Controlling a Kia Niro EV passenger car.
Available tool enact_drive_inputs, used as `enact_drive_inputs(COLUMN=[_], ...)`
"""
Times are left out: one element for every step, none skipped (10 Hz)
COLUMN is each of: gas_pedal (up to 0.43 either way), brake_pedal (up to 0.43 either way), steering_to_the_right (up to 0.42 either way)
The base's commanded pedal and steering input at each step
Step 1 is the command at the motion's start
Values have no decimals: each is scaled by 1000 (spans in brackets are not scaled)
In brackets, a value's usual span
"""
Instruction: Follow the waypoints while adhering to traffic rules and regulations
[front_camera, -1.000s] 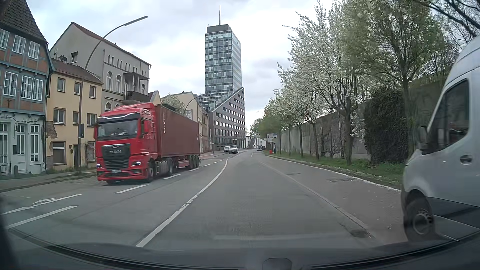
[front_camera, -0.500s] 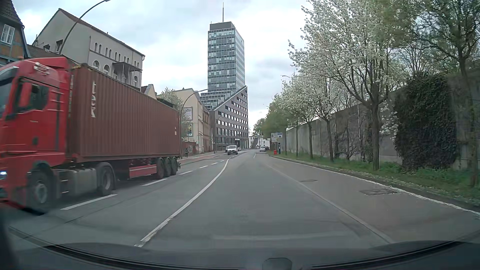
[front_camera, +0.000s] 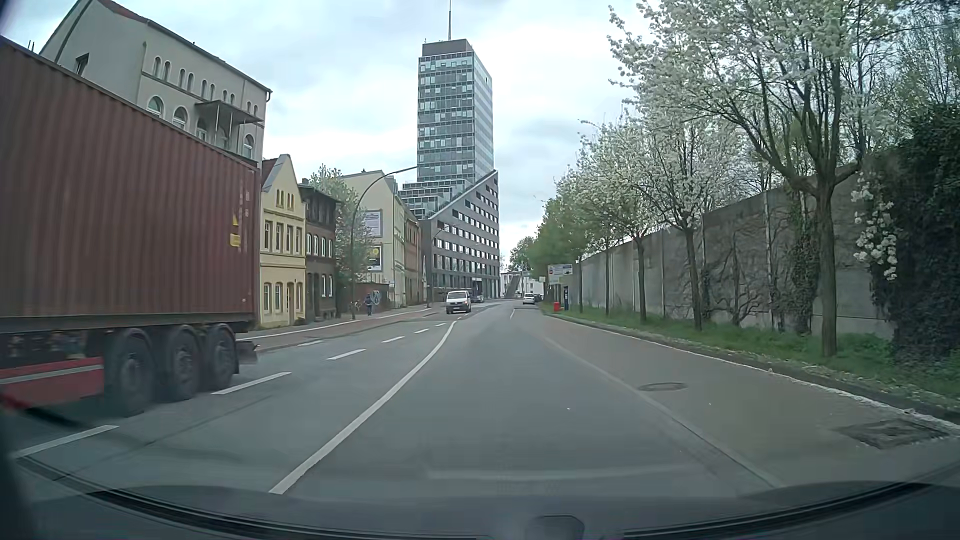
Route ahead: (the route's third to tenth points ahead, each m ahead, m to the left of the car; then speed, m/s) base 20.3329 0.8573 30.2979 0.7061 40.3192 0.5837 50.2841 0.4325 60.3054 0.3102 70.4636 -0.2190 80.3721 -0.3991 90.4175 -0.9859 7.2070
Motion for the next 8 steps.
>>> enact_drive_inputs(gas_pedal=[110,110,110,110,110,110,130,130], brake_pedal=[0,0,0,0,0,6,0,0], steering_to_the_right=[-9,-11,-11,-12,-14,-15,-15,-15])
